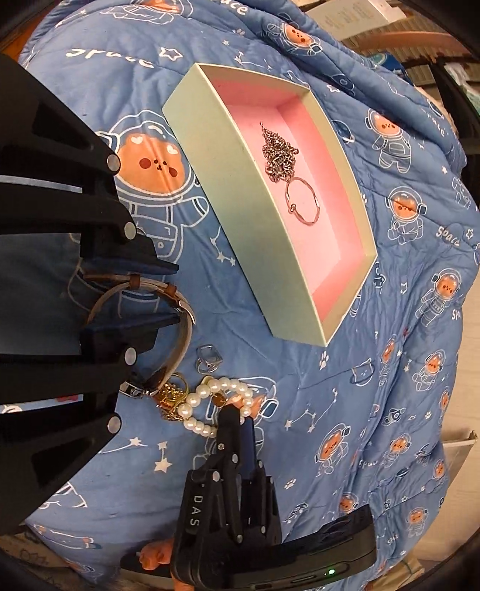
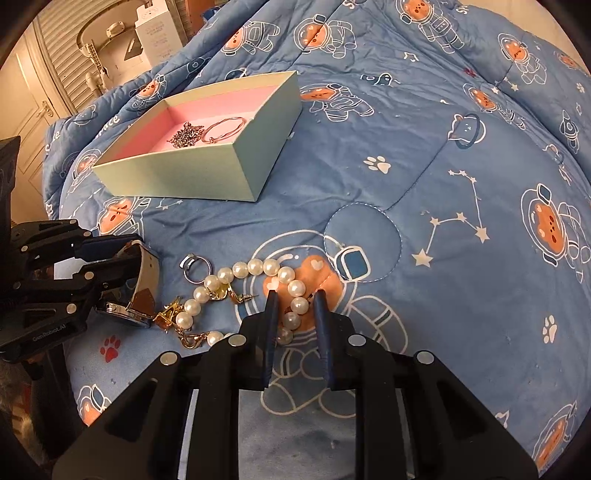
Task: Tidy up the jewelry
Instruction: 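Grasp the beige-strap watch with the left gripper while the right gripper grasps the pearl bracelet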
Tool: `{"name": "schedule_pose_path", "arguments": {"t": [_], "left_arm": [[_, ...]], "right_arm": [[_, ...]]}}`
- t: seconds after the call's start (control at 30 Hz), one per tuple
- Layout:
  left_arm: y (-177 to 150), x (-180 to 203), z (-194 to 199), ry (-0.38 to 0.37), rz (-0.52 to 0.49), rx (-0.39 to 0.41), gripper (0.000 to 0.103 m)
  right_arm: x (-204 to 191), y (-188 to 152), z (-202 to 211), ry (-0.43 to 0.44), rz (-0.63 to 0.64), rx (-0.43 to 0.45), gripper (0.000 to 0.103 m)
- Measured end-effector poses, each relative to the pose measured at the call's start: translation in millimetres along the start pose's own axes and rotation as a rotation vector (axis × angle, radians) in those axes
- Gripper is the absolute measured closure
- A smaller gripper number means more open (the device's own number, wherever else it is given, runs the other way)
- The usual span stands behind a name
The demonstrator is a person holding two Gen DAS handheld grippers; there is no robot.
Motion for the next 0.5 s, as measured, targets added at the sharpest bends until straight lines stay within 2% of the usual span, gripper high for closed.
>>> {"name": "schedule_pose_path", "arguments": {"t": [0.07,0.1,0.2,0.37,0.5], "left_arm": [[-2.3,1.5,-1.9,-0.004,-0.027,-0.013,0.083],[-3.1,2.0,-2.5,0.003,-0.035,-0.015,0.088],[-3.1,4.9,-2.4,0.022,-0.037,0.000,0.093],[-5.2,7.4,4.4,0.030,0.010,0.048,0.094],[-10.7,4.3,13.9,0.014,0.085,0.093,0.094]], "right_arm": [[-0.1,0.2,-0.2,0.000,0.003,0.000,0.083],[-0.4,0.4,-0.5,-0.001,0.006,0.000,0.083],[-1.8,0.2,-0.9,-0.008,0.019,0.008,0.084],[-3.4,-1.6,0.5,-0.021,0.039,0.026,0.090],[-4.0,-3.2,2.8,-0.020,0.046,0.048,0.091]]}}
Point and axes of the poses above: each gripper's, at about its wrist camera, not at the fingertips, and z roughly against the way its jaws point, x to its right, y to its top, the point moved 8 cm from there along -z, roughly the way its jaws point, and after that the axes turned 10 degrees about -x, right-handed, at the moved point
